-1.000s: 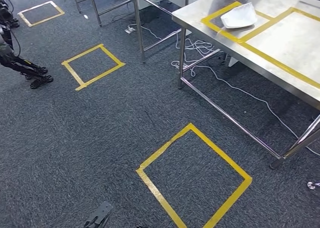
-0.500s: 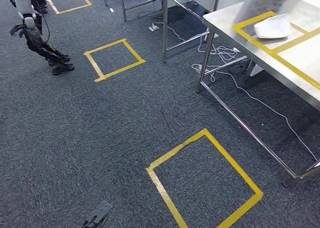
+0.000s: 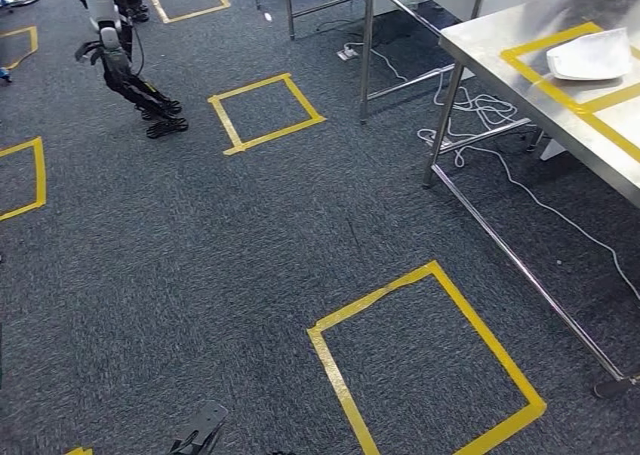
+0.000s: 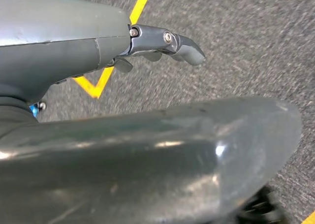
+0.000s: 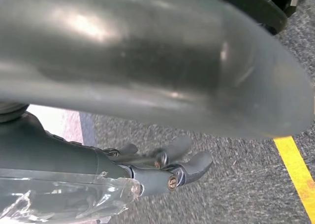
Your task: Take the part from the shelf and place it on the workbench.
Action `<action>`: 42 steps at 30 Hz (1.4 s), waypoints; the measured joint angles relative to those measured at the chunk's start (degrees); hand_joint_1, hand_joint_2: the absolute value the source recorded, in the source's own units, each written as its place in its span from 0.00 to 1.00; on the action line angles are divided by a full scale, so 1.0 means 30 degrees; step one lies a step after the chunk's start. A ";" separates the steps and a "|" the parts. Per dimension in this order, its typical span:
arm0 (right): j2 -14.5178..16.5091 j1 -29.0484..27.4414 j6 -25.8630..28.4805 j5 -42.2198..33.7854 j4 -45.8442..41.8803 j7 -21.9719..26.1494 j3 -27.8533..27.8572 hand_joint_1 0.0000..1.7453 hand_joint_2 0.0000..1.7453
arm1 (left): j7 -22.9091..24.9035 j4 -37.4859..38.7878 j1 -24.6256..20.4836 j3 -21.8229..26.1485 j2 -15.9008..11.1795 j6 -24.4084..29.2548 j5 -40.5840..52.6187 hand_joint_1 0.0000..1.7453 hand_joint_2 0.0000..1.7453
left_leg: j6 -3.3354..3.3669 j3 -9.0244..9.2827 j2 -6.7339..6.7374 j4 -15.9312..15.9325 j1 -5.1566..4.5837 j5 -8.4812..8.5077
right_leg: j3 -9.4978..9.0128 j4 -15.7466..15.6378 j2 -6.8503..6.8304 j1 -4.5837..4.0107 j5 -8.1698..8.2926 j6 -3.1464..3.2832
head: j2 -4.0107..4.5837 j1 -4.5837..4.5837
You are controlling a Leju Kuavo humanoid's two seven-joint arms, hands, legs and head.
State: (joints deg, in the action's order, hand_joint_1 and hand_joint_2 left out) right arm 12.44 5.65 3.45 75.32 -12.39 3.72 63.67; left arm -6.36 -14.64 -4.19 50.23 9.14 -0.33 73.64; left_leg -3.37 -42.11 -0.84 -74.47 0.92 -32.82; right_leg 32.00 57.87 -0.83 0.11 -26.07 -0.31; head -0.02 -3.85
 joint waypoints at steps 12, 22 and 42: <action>0.0005 0.0056 0.0051 0.0118 0.0000 0.0100 -0.0007 0.00 0.00 | 0.0191 0.0005 0.0096 0.0371 -0.0007 -0.0044 0.0051 0.00 0.00 | 0.1088 0.3136 0.0600 0.6042 -0.0185 0.2756 | 0.0662 0.2097 -0.0293 -0.0116 -0.1517 -0.0860 | 0.0000 0.0091; 0.0011 -0.0008 0.0018 0.0282 0.0000 0.0040 -0.0022 0.00 0.00 | 0.0320 0.0004 0.0129 0.0648 -0.0078 -0.0080 0.0248 0.00 0.00 | 0.0698 0.2943 -0.1294 0.5937 -0.0142 0.2887 | -0.0018 0.0249 0.1541 0.0193 -0.0195 -0.0765 | 0.0000 0.0163; 0.0051 0.0089 0.0000 0.0135 0.0000 0.0126 -0.0007 0.00 0.00 | 0.0313 0.0005 0.0151 0.0727 -0.0286 -0.0036 0.0772 0.00 0.00 | 0.1032 0.3086 0.0487 0.6059 -0.0192 0.2814 | 0.0322 0.1377 -0.0501 -0.0109 -0.1227 -0.0810 | 0.0000 0.0042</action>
State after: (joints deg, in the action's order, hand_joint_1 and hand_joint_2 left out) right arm 12.59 5.91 3.45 75.72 -12.39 4.09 63.65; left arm -5.42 -14.63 -3.73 52.41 8.28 -0.44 75.95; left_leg -0.27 -32.86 0.62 -56.29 0.35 -24.38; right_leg 32.97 62.00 -2.33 -0.21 -29.75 -2.74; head -0.02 -3.72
